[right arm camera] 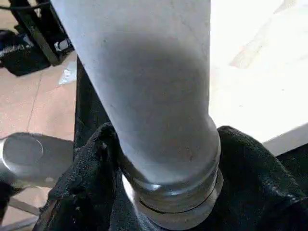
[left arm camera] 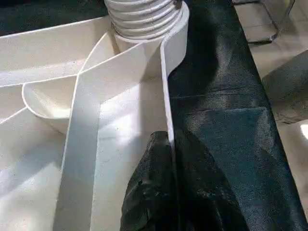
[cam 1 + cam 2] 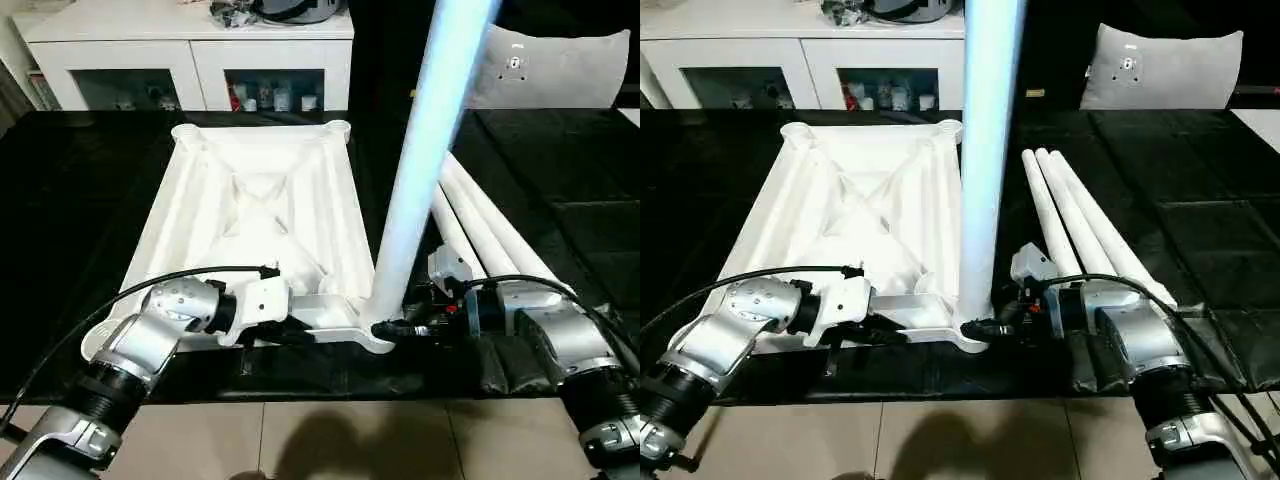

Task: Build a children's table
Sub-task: Rotate leg to tighten

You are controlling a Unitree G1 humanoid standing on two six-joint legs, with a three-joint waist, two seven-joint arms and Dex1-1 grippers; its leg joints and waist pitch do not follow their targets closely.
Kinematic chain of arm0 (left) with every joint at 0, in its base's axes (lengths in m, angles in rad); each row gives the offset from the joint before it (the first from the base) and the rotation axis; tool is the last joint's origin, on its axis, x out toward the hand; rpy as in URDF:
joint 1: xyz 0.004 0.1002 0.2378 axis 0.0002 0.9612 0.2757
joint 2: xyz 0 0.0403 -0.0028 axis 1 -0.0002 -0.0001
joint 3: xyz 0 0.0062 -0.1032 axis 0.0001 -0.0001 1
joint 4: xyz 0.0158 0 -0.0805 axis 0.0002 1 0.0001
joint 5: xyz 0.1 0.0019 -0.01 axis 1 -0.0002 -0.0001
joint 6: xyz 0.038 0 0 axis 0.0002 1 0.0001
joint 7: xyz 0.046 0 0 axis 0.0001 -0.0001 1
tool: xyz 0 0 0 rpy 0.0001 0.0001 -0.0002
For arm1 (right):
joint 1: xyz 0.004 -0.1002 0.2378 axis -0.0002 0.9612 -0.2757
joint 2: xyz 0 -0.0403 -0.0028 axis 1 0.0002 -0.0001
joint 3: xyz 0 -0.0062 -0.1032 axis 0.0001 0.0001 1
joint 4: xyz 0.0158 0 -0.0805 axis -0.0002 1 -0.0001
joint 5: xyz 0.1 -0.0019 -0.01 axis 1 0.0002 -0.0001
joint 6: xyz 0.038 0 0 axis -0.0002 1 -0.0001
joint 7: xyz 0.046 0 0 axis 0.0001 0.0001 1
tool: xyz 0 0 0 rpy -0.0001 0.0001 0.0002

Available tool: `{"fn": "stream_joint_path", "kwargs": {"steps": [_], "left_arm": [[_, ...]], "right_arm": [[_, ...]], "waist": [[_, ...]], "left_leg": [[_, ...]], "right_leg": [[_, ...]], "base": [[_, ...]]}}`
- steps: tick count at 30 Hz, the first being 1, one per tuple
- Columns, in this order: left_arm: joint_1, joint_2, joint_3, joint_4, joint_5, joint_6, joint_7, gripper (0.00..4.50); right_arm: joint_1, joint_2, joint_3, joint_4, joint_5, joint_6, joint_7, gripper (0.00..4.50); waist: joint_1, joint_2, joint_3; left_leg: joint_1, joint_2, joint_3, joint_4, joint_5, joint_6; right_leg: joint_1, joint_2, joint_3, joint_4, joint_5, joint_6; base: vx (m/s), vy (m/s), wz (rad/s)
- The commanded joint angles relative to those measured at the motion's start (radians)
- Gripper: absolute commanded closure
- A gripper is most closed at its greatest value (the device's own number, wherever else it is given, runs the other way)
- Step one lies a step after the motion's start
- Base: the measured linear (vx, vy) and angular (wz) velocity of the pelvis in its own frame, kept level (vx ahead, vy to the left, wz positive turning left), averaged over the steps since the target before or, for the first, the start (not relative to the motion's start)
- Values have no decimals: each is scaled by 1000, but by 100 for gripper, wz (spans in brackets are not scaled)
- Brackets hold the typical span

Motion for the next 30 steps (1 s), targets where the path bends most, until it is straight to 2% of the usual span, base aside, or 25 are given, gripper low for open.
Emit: {"fn": "stream_joint_path", "kwargs": {"steps": [1, 4, 5, 7, 8, 9, 10, 11, 12, 13, 14, 15, 16, 18, 19, 20, 21, 22, 24, 25, 26, 27, 28, 29, 30], "left_arm": [[50, -7, -65, 5, 19, 33, -38, 450], [80, -26, -39, -45, -10, 88, 2, 450], [88, -35, -30, -59, -18, 110, 22, 450], [95, -111, 23, -109, -30, 231, 173, 450], [95, -111, 23, -109, -30, 231, 173, 450], [96, -123, 30, -117, -32, 247, 193, 450], [95, -157, 46, -136, -35, 283, 246, 450], [95, -157, 46, -136, -35, 283, 246, 450], [76, -239, 66, -144, -13, 336, 359, 450], [70, -258, 71, -144, -7, 348, 386, 450], [64, -277, 75, -143, -1, 359, 412, 450], [52, -321, 83, -140, 7, 388, 470, 450], [52, -321, 83, -140, 7, 388, 470, 450], [29, -380, 97, -126, 19, 424, 556, 450], [22, -396, 99, -122, 27, 434, 585, 450], [17, -402, 98, -117, 36, 433, 601, 450], [13, -399, 94, -110, 45, 425, 605, 450], [10, -390, 94, -105, 56, 420, 602, 450], [10, -385, 97, -103, 64, 422, 600, 450], [11, -375, 98, -98, 72, 418, 596, 450], [11, -369, 98, -96, 78, 417, 595, 450], [12, -355, 97, -89, 83, 407, 587, 450], [13, -345, 97, -84, 86, 402, 583, 450], [14, -332, 94, -79, 87, 392, 572, 450], [15, -320, 91, -76, 88, 385, 563, 450]], "right_arm": [[8, 35, 7, 3, 13, 26, -38, 175], [-7, 104, -11, 57, -19, 62, -196, 176], [-15, 126, -19, 76, -27, 76, -248, 176], [-47, 231, -77, 167, -30, 68, -455, 176], [-47, 231, -77, 167, -30, 68, -455, 176], [-53, 247, -88, 181, -27, 67, -484, 176], [-67, 284, -114, 217, -18, 64, -554, 176], [-67, 284, -114, 217, -18, 64, -554, 176], [-107, 360, -169, 300, 3, 36, -691, 176], [-117, 376, -181, 318, 7, 29, -725, 176], [-126, 391, -192, 336, 8, 20, -757, 176], [-146, 423, -211, 371, 3, -7, -827, 176], [-146, 423, -211, 371, 3, -7, -827, 176], [-165, 448, -229, 413, -16, -61, -895, 176], [-165, 450, -231, 419, -21, -78, -899, 120], [-163, 451, -238, 418, -20, -93, -902, 106], [-155, 447, -250, 403, -6, -100, -880, 106], [-141, 435, -257, 379, -2, -115, -849, 100], [-134, 423, -253, 370, -10, -134, -833, 71], [-121, 407, -245, 353, -18, -146, -811, 64], [-115, 398, -240, 347, -23, -158, -799, 61], [-99, 377, -234, 325, -23, -170, -769, 54], [-88, 361, -232, 312, -23, -184, -743, 54], [-74, 340, -229, 291, -20, -189, -711, 35], [-63, 323, -228, 272, -20, -193, -684, 24]], "waist": [[0, -13, -50], [-9, -15, -44], [-24, -14, -38], [-45, -15, -28], [-45, -15, -28], [-55, -17, -26], [-59, -23, -29], [-60, -18, -27], [-59, -23, -28], [-63, -20, -26], [-59, -19, -31], [-60, -18, -33], [-59, -17, -33], [-56, -22, -35], [-52, -22, -38], [-51, -22, -39], [-44, -22, -43], [-40, -18, -46], [-35, -20, -46], [-32, -15, -49], [-30, -17, -49], [-21, -15, -49], [-21, -15, -48], [-20, -18, -48], [-18, -8, -48]], "left_leg": [[6, 56, -11, -61, -139, 67], [1, 55, -11, -68, -159, 53], [6, 53, -14, -73, -219, 25], [8, 52, -21, -82, -299, -19], [8, 52, -21, -82, -299, -19], [11, 48, -30, -84, -354, -31], [10, 51, -31, -85, -354, -34], [13, 51, -32, -87, -365, -33], [16, 50, -31, -85, -369, -30], [24, 49, -29, -83, -376, -33], [24, 49, -29, -81, -360, -34], [16, 50, -25, -85, -324, -27], [18, 50, -24, -84, -329, -25], [20, 49, -19, -80, -326, -17], [17, 49, -18, -79, -304, -10], [16, 49, -17, -79, -288, -4], [15, 47, -13, -74, -246, 20], [12, 47, -12, -70, -213, 37], [9, 47, -10, -69, -181, 49], [5, 45, -11, -66, -150, 57], [4, 45, -10, -66, -139, 64], [4, 45, -11, -63, -120, 74], [3, 46, -9, -63, -124, 77], [3, 46, -11, -64, -132, 79], [3, 47, -12, -64, -134, 75]], "right_leg": [[42, -80, 41, -64, -69, -248], [41, -81, 40, -68, -119, -240], [35, -83, 43, -80, -233, -223], [32, -87, 42, -92, -412, -188], [32, -87, 42, -92, -412, -188], [31, -90, 39, -105, -532, -145], [32, -91, 40, -104, -531, -139], [25, -89, 41, -108, -538, -131], [22, -88, 42, -111, -542, -126], [13, -89, 45, -113, -541, -136], [17, -90, 46, -113, -523, -135], [20, -84, 47, -104, -427, -155], [18, -82, 46, -104, -411, -160], [17, -81, 49, -102, -367, -175], [22, -81, 49, -99, -325, -182], [24, -81, 50, -97, -300, -185], [27, -80, 51, -93, -229, -194], [31, -81, 52, -89, -183, -201], [33, -80, 49, -86, -140, -207], [38, -80, 48, -79, -97, -215], [39, -79, 47, -80, -83, -215], [41, -79, 46, -78, -59, -219], [40, -79, 46, -79, -61, -217], [42, -79, 44, -80, -75, -216], [42, -79, 44, -79, -79, -215]], "base": [[0, 0, 0], [0, 0, 0], [0, 0, 0], [0, 0, 0], [-53, 8, -13], [-53, 8, -13], [0, 0, 0], [0, 0, 0], [0, 0, 0], [0, 0, 0], [0, 0, 0], [0, 0, 0], [0, 0, 0], [0, 0, 0], [0, 0, 0], [0, 0, 0], [0, 0, 0], [0, 0, 0], [0, 0, 0], [0, 0, 0], [0, 0, 0], [0, 0, 0], [0, 0, 0], [0, 0, 0], [0, 0, 0]]}}
